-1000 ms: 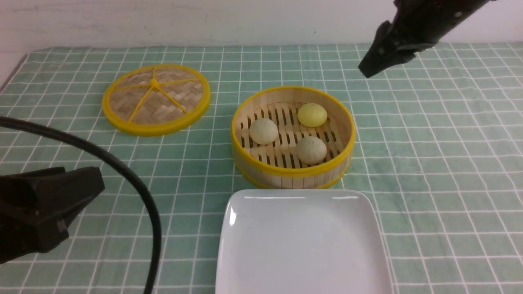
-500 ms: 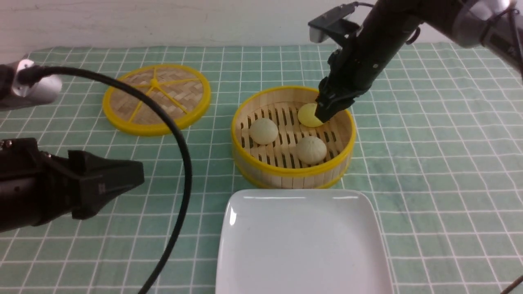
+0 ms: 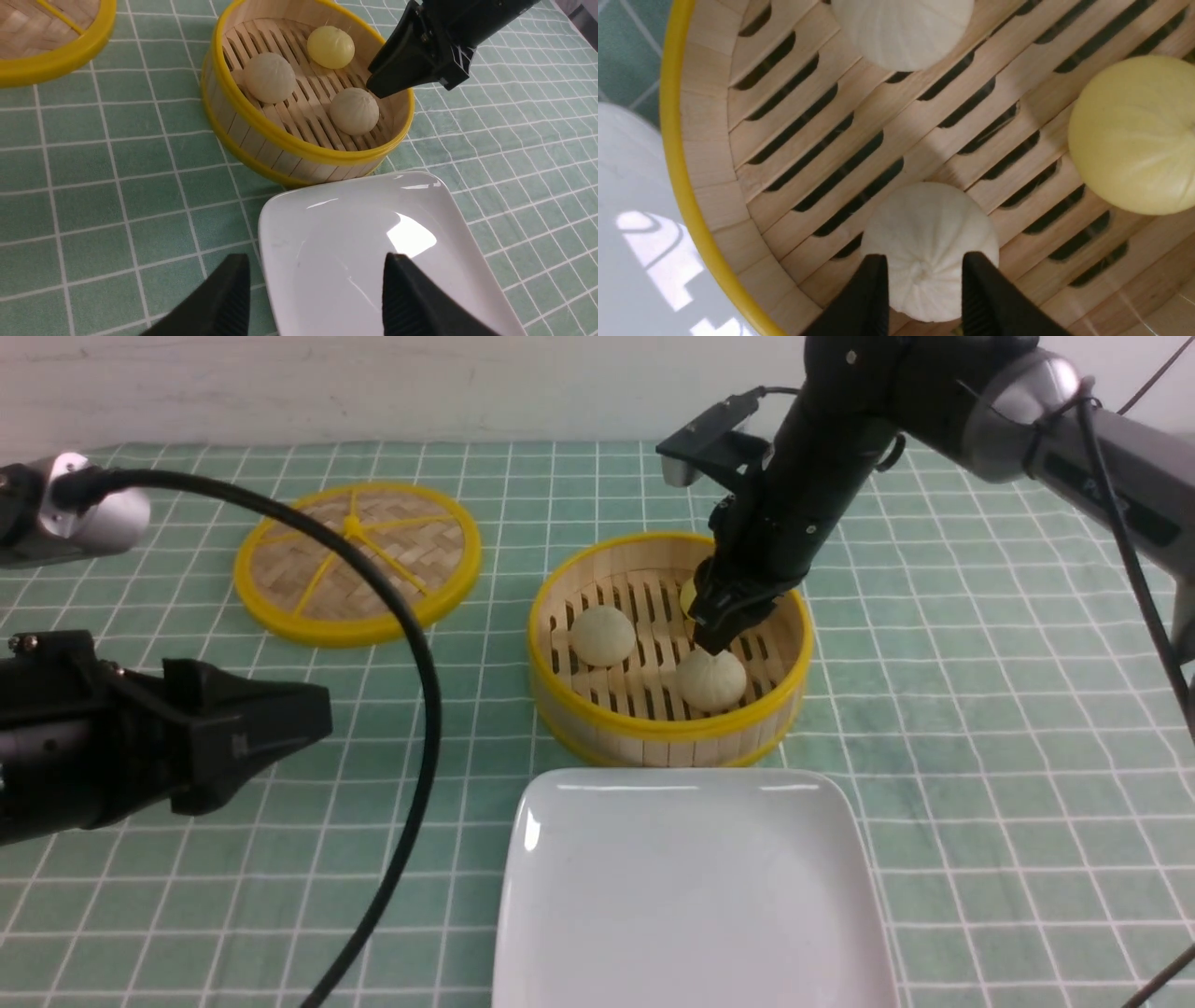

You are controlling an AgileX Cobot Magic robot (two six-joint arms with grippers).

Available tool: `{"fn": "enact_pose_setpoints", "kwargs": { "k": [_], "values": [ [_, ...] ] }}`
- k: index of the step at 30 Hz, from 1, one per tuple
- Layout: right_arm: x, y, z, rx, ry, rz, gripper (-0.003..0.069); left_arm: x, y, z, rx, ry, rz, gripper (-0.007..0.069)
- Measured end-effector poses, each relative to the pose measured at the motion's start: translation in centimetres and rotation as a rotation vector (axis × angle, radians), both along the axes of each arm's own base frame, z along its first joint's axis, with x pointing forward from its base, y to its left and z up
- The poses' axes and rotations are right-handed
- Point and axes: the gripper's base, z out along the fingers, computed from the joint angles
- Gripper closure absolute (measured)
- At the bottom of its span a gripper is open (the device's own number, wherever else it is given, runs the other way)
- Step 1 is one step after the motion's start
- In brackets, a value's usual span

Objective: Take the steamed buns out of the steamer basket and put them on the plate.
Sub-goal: Use the right arm to grab the steamed stuffed bun that is closest to it, then use the right arm to put the steamed stuffed bun into the plate

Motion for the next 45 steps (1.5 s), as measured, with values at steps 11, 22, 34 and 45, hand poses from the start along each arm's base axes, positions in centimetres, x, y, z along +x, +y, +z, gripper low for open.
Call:
{"fn": "enact_pose_setpoints", "kwargs": {
  "k": [11, 22, 34, 45],
  "values": [
    [0.3, 0.3, -1.6, -0.019, 0.026, 0.005, 0.0307, 0.0, 0.1, 0.0, 0.008, -0.003, 0.002, 0.0221],
    [0.7, 0.5, -3.7, -0.032, 0.06, 0.003, 0.0309, 0.0, 0.1, 0.0, 0.009, -0.003, 0.002, 0.0221],
    [0.8, 0.4, -1.7, -0.029, -0.001, 0.003, 0.0635, 0.0, 0.1, 0.0, 0.009, -0.003, 0.002, 0.0221],
    [-4.3, -2.0, 15.3, 0.183, -0.29, -0.145, 0.0635, 0.0, 0.1, 0.0, 0.011, -0.004, 0.001, 0.0221]
  ]
}}
